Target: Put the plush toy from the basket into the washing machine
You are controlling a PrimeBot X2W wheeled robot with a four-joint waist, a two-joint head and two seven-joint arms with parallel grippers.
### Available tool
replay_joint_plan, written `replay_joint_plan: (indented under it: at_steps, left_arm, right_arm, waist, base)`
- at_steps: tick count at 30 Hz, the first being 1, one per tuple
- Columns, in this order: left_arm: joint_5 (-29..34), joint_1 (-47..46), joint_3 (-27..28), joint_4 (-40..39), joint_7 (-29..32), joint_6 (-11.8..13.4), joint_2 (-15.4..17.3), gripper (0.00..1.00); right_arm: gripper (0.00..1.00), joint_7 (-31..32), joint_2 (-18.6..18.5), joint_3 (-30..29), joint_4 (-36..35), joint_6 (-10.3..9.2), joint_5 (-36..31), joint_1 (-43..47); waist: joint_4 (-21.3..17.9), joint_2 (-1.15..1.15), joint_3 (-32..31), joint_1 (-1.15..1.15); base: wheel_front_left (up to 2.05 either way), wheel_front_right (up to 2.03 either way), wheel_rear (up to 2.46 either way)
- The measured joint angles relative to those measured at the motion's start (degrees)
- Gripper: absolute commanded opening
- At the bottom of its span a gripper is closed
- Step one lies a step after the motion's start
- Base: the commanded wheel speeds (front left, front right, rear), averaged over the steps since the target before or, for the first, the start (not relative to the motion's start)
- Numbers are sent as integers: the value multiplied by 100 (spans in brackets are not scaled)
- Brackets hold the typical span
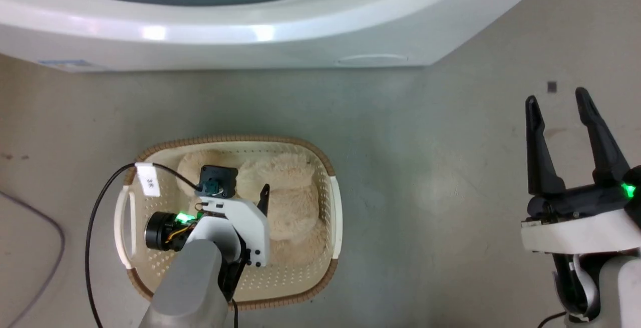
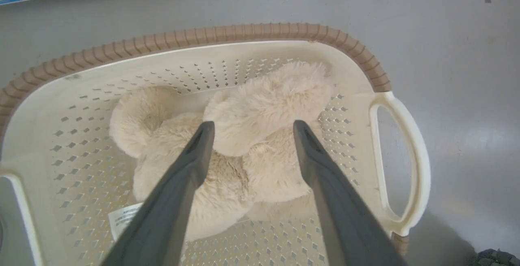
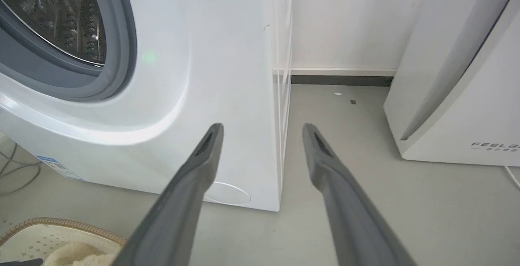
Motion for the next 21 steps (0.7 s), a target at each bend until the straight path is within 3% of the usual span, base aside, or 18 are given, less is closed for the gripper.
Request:
replay_joint_plan:
  at_steps: [21]
  left_arm:
    - [-330,-970,-381,1216,69,-13,0,100]
  right_arm:
    - [100,-249,0,-99,-256,0,169,-429]
  waist:
    - [10,0,1215,-1]
  base:
    - [0,0,0]
